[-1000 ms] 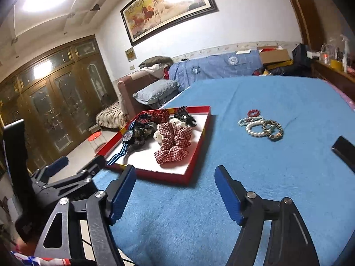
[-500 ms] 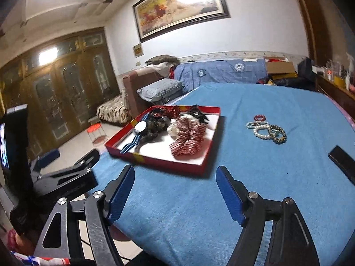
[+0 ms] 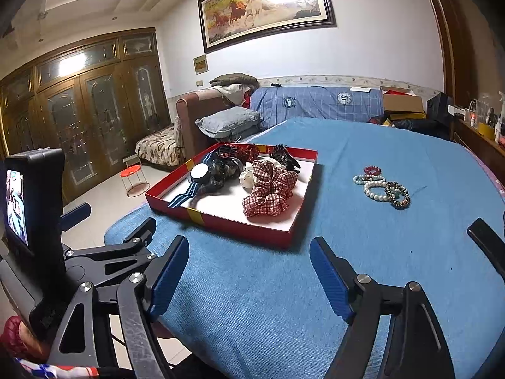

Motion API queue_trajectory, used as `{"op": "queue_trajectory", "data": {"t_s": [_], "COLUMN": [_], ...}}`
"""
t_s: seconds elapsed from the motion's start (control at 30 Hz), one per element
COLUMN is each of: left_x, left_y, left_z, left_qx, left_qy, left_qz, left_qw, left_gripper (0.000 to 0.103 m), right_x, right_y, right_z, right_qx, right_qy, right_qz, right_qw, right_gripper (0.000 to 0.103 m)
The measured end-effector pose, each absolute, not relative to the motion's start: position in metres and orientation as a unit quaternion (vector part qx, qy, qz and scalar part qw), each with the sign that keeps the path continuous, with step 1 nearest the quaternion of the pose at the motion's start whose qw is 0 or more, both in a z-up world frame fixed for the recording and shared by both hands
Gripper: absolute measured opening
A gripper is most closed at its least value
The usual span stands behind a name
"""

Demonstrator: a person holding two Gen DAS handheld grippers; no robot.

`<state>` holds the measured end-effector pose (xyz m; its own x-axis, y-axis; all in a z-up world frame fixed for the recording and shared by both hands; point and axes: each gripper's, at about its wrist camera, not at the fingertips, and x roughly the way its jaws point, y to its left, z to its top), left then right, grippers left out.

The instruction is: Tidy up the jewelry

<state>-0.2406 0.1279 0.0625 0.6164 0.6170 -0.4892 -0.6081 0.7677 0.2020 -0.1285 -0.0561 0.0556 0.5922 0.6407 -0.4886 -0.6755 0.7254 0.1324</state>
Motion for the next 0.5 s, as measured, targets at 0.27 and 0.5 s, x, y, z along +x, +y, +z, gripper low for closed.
{"op": "queue_trajectory", "data": {"t_s": [0.27, 0.5], "left_x": [-0.2412, -0.2429], "left_y": [0.1269, 0.1261], "left_z": [0.0582, 0.0588], "left_qx": [0.011, 0.012], "left_qy": [0.281, 0.281], "left_qz": [0.332, 0.332], "left_qw": [0.9, 0.9], "left_gripper": [0.103, 0.103], "right_x": [-0.1302, -0.1305], "right_y": [-0.0527, -0.0526], "right_z": [0.053, 0.0522], "right_qx": [-0.041, -0.041], "right_qy": [0.263, 0.265], "right_qz": [0.368, 0.366], "right_qw": [0.891, 0.891], "right_gripper": [0.084, 0.086]}}
